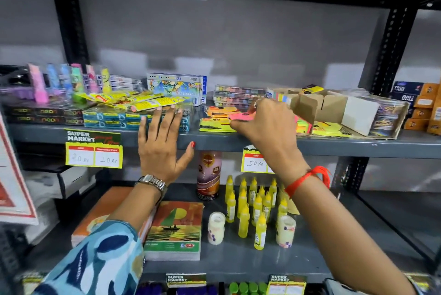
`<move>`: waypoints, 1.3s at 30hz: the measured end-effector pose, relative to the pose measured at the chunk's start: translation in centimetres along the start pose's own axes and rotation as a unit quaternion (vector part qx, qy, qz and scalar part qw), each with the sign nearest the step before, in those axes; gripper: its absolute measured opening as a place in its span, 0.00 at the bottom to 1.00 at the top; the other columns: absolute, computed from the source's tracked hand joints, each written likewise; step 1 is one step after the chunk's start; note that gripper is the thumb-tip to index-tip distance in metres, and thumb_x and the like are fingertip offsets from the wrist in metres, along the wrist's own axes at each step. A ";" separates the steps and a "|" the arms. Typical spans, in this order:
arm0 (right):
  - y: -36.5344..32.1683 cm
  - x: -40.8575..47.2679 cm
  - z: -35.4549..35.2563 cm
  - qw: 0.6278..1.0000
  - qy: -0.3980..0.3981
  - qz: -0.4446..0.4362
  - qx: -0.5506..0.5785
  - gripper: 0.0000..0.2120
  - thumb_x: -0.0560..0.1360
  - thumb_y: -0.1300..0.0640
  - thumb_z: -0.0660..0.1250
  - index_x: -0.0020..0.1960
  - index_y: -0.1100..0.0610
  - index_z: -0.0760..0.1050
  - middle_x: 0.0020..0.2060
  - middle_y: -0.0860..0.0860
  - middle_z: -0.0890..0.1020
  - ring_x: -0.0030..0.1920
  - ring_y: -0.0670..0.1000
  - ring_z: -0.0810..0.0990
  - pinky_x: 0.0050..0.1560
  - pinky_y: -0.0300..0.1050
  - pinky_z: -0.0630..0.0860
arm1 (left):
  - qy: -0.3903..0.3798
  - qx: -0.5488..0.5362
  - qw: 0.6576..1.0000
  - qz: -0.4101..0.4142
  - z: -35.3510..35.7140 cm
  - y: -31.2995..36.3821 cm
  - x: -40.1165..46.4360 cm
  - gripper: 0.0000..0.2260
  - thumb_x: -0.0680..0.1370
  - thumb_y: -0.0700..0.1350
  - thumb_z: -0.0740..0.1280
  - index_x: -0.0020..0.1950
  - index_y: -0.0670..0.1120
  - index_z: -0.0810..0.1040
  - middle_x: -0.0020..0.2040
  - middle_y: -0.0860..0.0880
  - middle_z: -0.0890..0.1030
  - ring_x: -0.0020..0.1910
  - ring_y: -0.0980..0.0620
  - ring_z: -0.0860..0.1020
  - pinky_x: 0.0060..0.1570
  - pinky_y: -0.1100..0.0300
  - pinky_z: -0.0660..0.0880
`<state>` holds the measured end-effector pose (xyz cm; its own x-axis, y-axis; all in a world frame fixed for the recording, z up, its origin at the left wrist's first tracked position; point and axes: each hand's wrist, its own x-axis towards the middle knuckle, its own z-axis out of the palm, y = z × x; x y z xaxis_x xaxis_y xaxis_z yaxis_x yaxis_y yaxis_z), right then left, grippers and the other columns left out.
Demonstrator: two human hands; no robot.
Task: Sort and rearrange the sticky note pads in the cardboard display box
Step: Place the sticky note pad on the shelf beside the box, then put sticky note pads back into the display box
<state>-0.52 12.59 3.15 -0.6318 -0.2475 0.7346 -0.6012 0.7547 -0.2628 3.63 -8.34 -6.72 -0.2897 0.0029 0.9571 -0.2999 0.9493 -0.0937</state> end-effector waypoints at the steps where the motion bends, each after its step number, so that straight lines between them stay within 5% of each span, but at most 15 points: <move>1: -0.1 0.1 0.4 1.000 -0.009 0.002 -0.024 0.20 0.66 0.42 0.71 0.41 0.60 0.78 0.43 0.58 0.83 0.47 0.60 0.80 0.48 0.51 0.75 | -0.002 0.000 1.000 0.000 0.0 0.0 0.0 0.29 0.79 0.60 0.49 0.72 0.43 0.65 0.68 0.42 0.72 0.71 0.42 0.63 0.69 0.41 0.56; 15: 0.6 1.2 2.3 0.993 -0.052 0.015 -0.101 0.24 0.77 0.42 0.60 0.54 0.63 0.76 0.52 0.63 0.80 0.58 0.63 0.75 0.52 0.52 0.74 | 0.001 -0.009 1.000 0.004 0.0 0.0 -0.1 0.28 0.79 0.60 0.50 0.71 0.42 0.66 0.69 0.42 0.71 0.70 0.42 0.63 0.70 0.43 0.53; 19: 1.4 -0.4 0.3 0.996 0.085 -0.011 -0.032 0.20 0.78 0.47 0.61 0.47 0.64 0.79 0.42 0.63 0.83 0.47 0.63 0.80 0.39 0.49 0.71 | 0.013 -0.014 1.000 0.005 0.0 0.1 -0.1 0.28 0.78 0.58 0.52 0.71 0.42 0.67 0.69 0.42 0.71 0.70 0.42 0.64 0.70 0.43 0.53; 23: 4.7 -1.2 -2.9 0.973 0.225 0.031 0.026 0.12 0.74 0.57 0.63 0.46 0.65 0.80 0.40 0.65 0.84 0.43 0.66 0.80 0.40 0.51 0.73 | 0.014 -0.017 1.000 0.002 -0.1 0.3 -0.1 0.28 0.79 0.59 0.52 0.71 0.42 0.67 0.68 0.42 0.71 0.70 0.41 0.64 0.70 0.43 0.52; 28: 11.3 0.5 -3.9 0.983 0.124 0.121 -0.057 0.12 0.69 0.65 0.64 0.52 0.66 0.78 0.46 0.66 0.82 0.49 0.66 0.78 0.48 0.54 0.75 | 0.016 -0.022 1.000 -0.010 -0.1 0.4 0.0 0.28 0.78 0.59 0.52 0.71 0.42 0.67 0.68 0.42 0.72 0.70 0.41 0.64 0.71 0.44 0.52; 32: 13.3 0.8 -3.5 0.993 0.001 0.120 0.002 0.16 0.68 0.58 0.74 0.52 0.65 0.79 0.49 0.63 0.83 0.52 0.63 0.79 0.47 0.49 0.73 | 0.015 -0.019 1.000 -0.014 -0.1 0.5 0.0 0.28 0.77 0.58 0.53 0.71 0.42 0.67 0.68 0.41 0.72 0.70 0.41 0.64 0.70 0.42 0.53; 39: 14.4 0.9 -3.8 0.986 -0.032 0.158 0.032 0.17 0.68 0.56 0.74 0.53 0.64 0.78 0.51 0.63 0.82 0.55 0.62 0.78 0.49 0.47 0.72 | 0.020 -0.017 0.999 -0.021 -0.4 0.9 -0.2 0.27 0.77 0.56 0.54 0.70 0.41 0.68 0.68 0.41 0.72 0.70 0.41 0.64 0.71 0.41 0.54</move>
<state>-7.91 25.57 2.39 -0.8209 -0.0464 0.5692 -0.3986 0.7604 -0.5128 3.79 -7.41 -6.86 -0.2410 -0.0254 0.9702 -0.2793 0.9592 -0.0443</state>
